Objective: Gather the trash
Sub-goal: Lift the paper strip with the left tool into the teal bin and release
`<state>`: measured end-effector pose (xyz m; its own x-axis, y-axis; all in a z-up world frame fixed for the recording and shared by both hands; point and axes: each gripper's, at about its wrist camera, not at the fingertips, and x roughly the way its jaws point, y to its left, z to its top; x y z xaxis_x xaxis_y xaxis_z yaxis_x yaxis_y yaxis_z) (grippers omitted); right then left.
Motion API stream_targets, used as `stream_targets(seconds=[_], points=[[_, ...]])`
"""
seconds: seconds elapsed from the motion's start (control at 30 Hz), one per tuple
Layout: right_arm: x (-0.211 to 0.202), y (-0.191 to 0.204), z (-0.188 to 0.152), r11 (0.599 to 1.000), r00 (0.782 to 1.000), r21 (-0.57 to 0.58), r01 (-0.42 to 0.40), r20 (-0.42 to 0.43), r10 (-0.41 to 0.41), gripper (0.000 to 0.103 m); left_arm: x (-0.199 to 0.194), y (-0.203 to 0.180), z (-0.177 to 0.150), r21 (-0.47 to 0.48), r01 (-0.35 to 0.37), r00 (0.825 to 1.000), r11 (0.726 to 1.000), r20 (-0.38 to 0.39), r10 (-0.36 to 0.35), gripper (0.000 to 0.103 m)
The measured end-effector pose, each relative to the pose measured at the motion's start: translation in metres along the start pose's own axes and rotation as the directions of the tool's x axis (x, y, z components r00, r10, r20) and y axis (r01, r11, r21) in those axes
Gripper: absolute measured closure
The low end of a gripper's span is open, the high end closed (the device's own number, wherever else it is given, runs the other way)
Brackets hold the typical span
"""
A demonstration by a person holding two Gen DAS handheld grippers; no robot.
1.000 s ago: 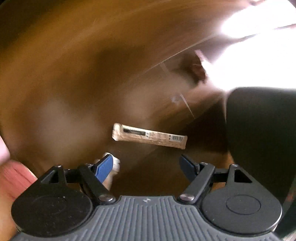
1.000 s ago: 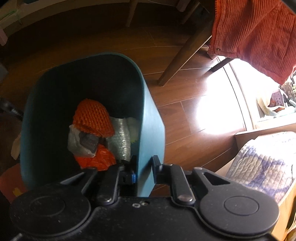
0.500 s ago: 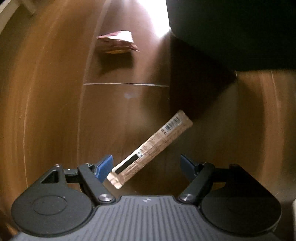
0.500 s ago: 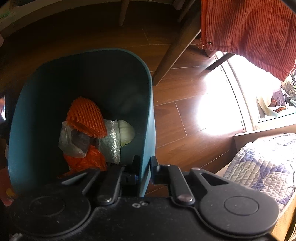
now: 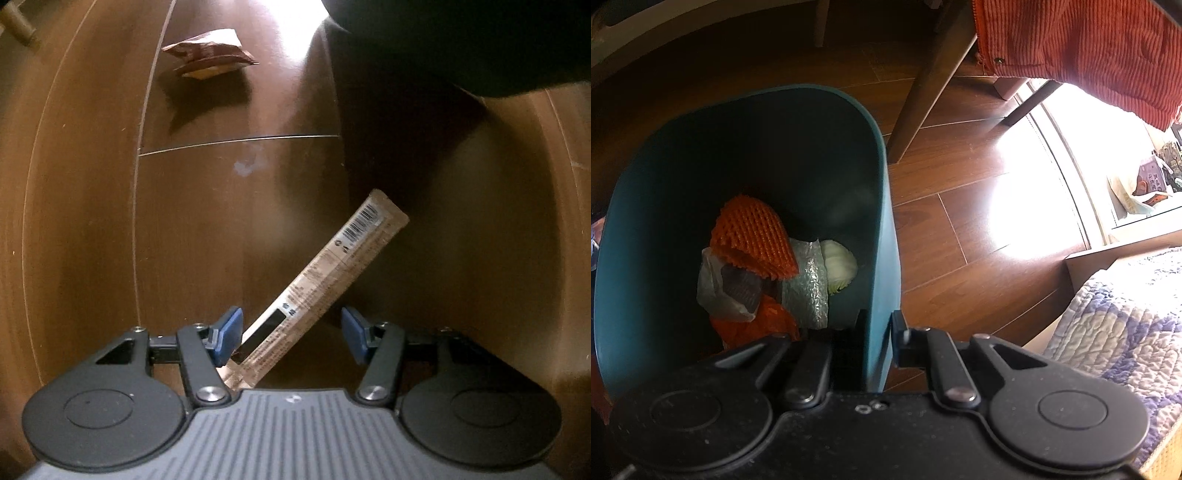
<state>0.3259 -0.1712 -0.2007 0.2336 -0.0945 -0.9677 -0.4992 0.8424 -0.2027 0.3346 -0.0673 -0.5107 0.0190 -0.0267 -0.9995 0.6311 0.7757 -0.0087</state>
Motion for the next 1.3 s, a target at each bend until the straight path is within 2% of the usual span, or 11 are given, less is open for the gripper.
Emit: stream_targets(seconds=[0.07,0.17,0.27,0.4,0.6,0.77,0.93,1.1,1.2,1.3], points=[[0.000,0.000,-0.001,1.000,1.000,0.007,-0.004,0.002,0.004,0.092,0.000,-0.002,0.000,0.010,-0.003,1.000,1.000,0.001,0.003,0.050],[0.000,-0.001,-0.002,1.000,1.000,0.019,-0.009,0.007,0.009,0.092,-0.002,-0.004,0.000,0.003,-0.001,1.000,1.000,-0.002,0.001,0.072],[0.001,-0.004,-0.004,0.999,1.000,0.039,-0.006,0.005,0.006,0.093,0.002,-0.006,0.004,-0.026,-0.025,1.000,0.999,-0.007,0.025,0.076],[0.002,-0.004,-0.010,0.998,1.000,0.069,0.011,-0.009,-0.010,0.094,-0.004,0.001,0.001,-0.115,-0.046,0.999,0.992,0.001,0.046,0.079],[0.004,-0.002,-0.015,0.993,0.999,0.107,0.044,-0.033,-0.040,0.096,-0.038,0.032,-0.008,-0.291,-0.038,0.998,0.956,0.046,0.054,0.082],[0.002,0.000,-0.018,0.988,0.998,0.144,0.057,-0.027,-0.053,0.098,-0.086,0.052,-0.009,-0.363,-0.050,0.993,0.930,0.082,0.085,0.085],[-0.002,0.010,-0.019,0.989,0.996,0.122,0.085,-0.014,-0.084,0.098,-0.139,0.062,-0.012,-0.391,-0.067,0.985,0.918,0.119,0.122,0.086],[-0.006,0.020,-0.019,0.990,0.995,0.109,0.094,0.005,-0.095,0.098,-0.196,0.066,-0.018,-0.439,-0.051,0.977,0.897,0.164,0.136,0.087],[-0.008,0.024,-0.016,0.991,0.996,0.101,0.090,0.019,-0.092,0.098,-0.246,0.062,-0.021,-0.458,-0.018,0.963,0.889,0.231,0.139,0.087],[-0.011,0.030,-0.012,0.993,0.995,0.082,0.086,0.036,-0.089,0.097,-0.296,0.054,-0.023,-0.458,0.036,0.934,0.888,0.331,0.132,0.087]])
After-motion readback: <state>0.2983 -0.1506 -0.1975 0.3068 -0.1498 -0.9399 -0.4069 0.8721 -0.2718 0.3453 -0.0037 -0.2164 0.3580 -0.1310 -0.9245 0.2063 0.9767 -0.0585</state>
